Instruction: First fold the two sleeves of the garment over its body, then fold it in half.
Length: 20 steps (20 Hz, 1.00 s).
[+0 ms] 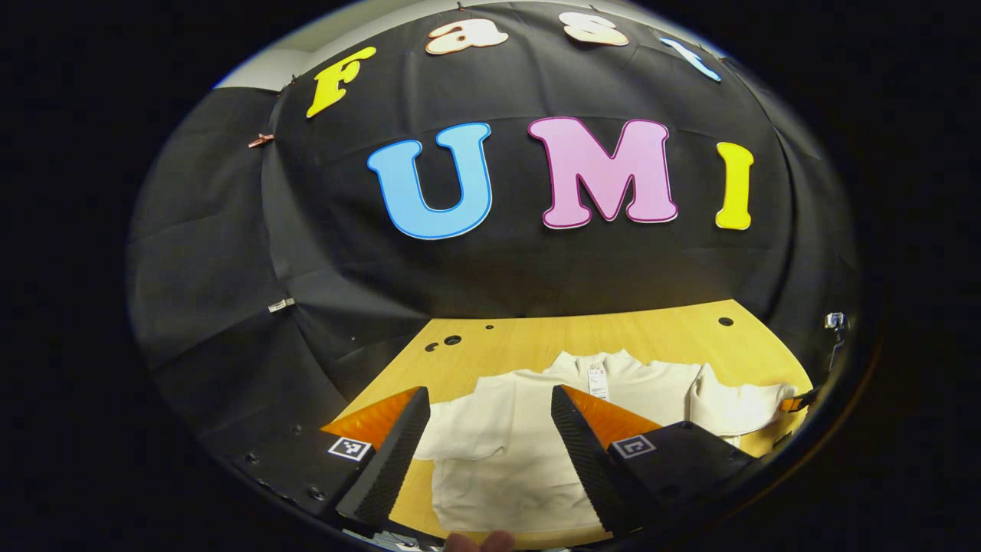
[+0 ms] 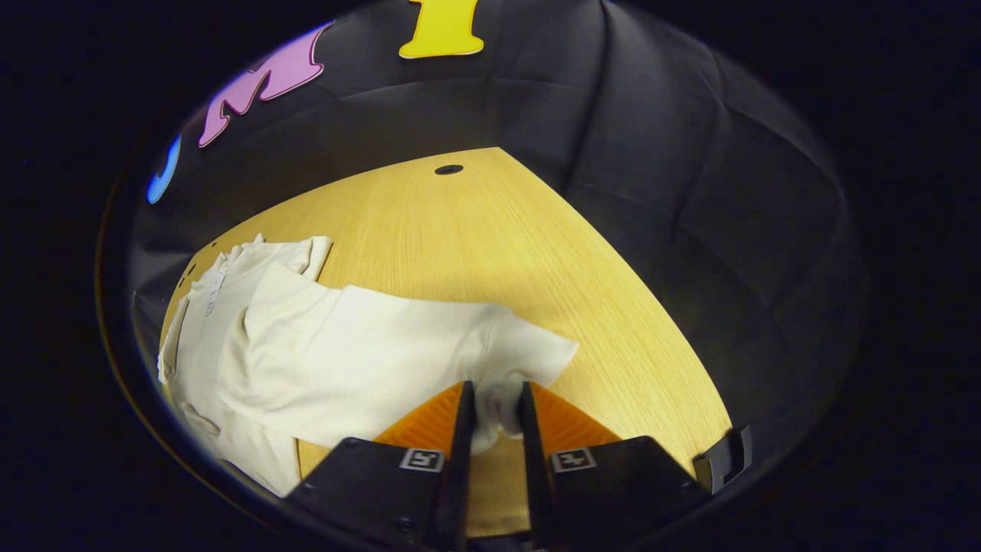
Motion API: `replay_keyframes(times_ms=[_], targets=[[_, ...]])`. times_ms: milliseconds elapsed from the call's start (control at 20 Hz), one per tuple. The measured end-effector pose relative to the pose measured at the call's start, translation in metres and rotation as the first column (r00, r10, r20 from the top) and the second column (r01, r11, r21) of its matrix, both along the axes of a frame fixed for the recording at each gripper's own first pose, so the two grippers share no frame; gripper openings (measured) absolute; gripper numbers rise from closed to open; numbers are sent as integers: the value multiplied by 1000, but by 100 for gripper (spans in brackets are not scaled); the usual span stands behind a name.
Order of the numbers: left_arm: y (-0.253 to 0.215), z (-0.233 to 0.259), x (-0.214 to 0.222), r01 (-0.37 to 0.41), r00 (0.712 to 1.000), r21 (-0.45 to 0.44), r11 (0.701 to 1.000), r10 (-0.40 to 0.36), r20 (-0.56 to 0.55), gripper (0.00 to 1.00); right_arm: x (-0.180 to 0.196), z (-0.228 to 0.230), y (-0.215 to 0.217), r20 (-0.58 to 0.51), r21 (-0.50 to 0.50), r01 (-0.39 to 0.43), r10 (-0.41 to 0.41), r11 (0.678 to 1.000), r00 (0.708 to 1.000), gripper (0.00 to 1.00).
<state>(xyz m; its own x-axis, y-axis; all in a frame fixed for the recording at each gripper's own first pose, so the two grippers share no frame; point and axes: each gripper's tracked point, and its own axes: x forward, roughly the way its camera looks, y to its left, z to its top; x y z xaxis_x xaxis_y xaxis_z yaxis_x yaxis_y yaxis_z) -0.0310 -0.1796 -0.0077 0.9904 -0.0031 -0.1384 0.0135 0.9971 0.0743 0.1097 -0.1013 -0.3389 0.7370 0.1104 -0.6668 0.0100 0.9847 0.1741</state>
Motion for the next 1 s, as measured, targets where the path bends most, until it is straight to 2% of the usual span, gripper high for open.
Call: replay_keyframes(times_ms=[100, 200, 650, 850, 1000], targets=[[5, 3, 3, 16, 1000, 0, 1000, -16, 11, 98, -4, 1, 0, -8, 4, 13, -13, 1000, 1000, 20], [13, 3, 4, 38, 999, 1, 999, -38, 15, 98, -16, 5, 0, -14, 9, 40, -40, 999, 999, 10], [82, -5, 15, 134, 991, -34, 990, -133, 32, 98, -111, 51, 13, 58, -28, 187, -185, 982, 981, 10], [107, -11, 20, 168, 985, -50, 984, -166, 45, 98, -145, 82, 48, 115, -8, 197, -195, 980, 974, 10], [124, -15, 24, 183, 982, -64, 981, -180, 51, 98, -151, 115, 87, 181, 4, 154, -153, 988, 972, 10]])
